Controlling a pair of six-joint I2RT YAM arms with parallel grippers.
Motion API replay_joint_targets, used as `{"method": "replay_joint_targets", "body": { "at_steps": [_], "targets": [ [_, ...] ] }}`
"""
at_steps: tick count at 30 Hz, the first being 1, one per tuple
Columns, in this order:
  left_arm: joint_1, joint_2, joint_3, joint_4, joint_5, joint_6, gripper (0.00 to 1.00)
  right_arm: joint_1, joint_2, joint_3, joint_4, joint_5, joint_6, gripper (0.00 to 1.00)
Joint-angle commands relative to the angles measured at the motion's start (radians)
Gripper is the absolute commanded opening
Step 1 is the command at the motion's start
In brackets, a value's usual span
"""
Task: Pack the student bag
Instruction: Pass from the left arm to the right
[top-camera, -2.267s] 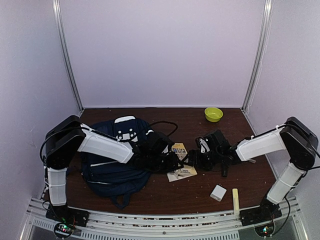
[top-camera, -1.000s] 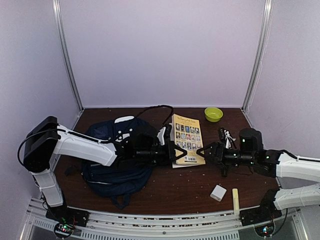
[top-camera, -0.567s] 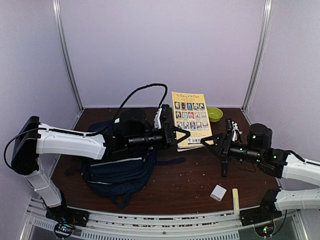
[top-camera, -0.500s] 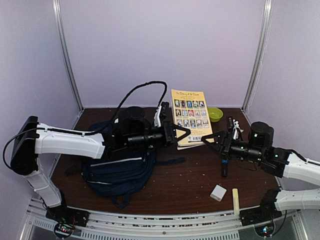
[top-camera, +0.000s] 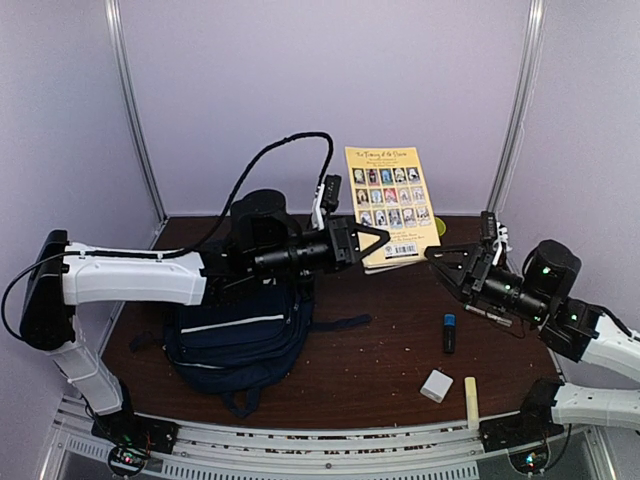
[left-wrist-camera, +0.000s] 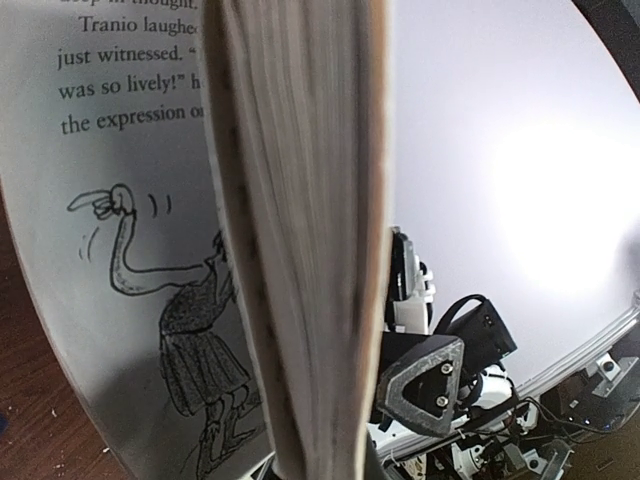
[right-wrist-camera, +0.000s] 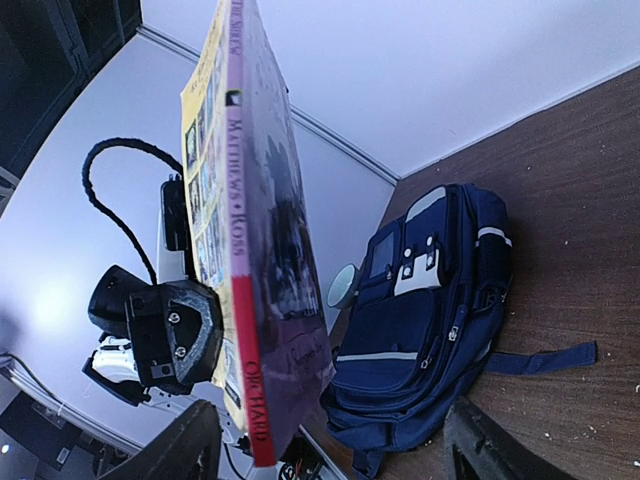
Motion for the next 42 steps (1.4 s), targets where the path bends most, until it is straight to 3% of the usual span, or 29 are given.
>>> {"method": "replay_joint_targets", "body": {
  "at_steps": [1, 12, 24, 31, 32, 35, 37, 40, 42],
  "targets": [
    [-0.003, 0.020, 0.073, 0.063, 0.014, 0.039, 0.00, 0.012, 0.012, 0.068, 0.014, 0.045, -0.010, 0.75],
    [-0.018, 0.066, 0.131, 0.089, 0.028, 0.077, 0.00, 0.064, 0.092, 0.196, 0.004, 0.052, -0.058, 0.53],
    [-0.027, 0.067, 0.125, 0.107, 0.034, 0.072, 0.00, 0.067, 0.118, 0.215, 0.013, 0.085, -0.110, 0.37],
    [-0.029, 0.059, 0.098, 0.111, 0.036, 0.077, 0.00, 0.067, 0.122, 0.206, 0.051, 0.066, -0.113, 0.05],
    [-0.029, 0.056, 0.092, 0.108, 0.036, 0.080, 0.05, 0.067, 0.116, 0.199, 0.050, 0.067, -0.116, 0.00],
    [-0.029, 0.033, 0.062, 0.085, 0.042, 0.115, 0.38, 0.067, 0.083, 0.183, 0.023, 0.092, -0.129, 0.00],
    [-0.029, 0.001, 0.022, 0.048, 0.030, 0.157, 0.52, 0.067, 0.060, 0.175, -0.014, 0.128, -0.143, 0.00],
    [-0.033, -0.064, -0.031, -0.110, -0.032, 0.275, 0.76, 0.067, 0.035, 0.187, -0.120, 0.209, -0.178, 0.00],
    [-0.039, -0.112, -0.053, -0.257, -0.093, 0.375, 0.83, 0.067, 0.034, 0.214, -0.191, 0.252, -0.205, 0.00]
  ]
}}
